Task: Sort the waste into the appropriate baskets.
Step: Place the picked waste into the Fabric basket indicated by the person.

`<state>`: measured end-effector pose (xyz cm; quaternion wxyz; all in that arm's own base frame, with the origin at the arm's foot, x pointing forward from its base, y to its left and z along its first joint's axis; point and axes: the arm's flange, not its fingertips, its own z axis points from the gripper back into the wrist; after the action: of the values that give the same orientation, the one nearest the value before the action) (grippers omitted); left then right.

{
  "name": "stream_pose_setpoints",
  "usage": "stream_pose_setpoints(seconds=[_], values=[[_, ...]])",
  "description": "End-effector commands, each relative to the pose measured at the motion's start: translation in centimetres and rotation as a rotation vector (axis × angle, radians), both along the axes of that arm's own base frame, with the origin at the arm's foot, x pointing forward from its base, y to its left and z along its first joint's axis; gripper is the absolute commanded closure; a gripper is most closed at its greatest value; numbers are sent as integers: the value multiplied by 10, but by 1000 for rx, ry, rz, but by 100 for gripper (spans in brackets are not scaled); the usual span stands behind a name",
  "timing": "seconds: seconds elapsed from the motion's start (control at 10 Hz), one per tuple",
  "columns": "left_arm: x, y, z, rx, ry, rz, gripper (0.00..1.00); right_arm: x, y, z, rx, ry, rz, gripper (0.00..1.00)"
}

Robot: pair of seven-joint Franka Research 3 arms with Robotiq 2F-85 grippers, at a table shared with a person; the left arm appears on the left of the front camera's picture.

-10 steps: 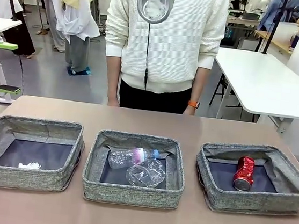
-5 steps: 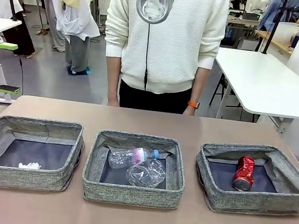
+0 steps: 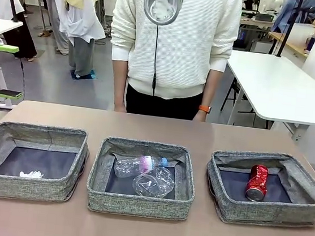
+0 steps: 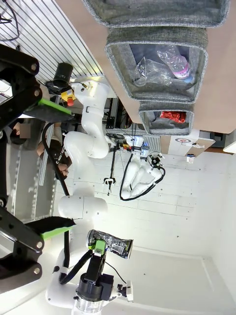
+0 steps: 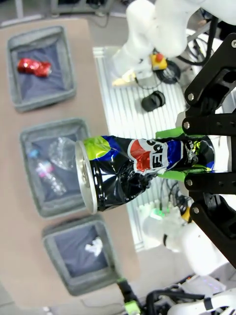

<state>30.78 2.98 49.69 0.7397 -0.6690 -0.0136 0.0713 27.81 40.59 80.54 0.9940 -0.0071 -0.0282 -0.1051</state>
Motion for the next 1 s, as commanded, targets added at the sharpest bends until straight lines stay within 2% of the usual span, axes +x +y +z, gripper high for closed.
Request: stream_pose_setpoints(seconds=[0.0, 0.9], values=[[-2, -3, 4, -22, -2, 5, 0, -1, 2, 3, 10, 2, 0, 73], [-2, -3, 4, -22, -2, 5, 0, -1, 2, 3, 10, 2, 0, 73]])
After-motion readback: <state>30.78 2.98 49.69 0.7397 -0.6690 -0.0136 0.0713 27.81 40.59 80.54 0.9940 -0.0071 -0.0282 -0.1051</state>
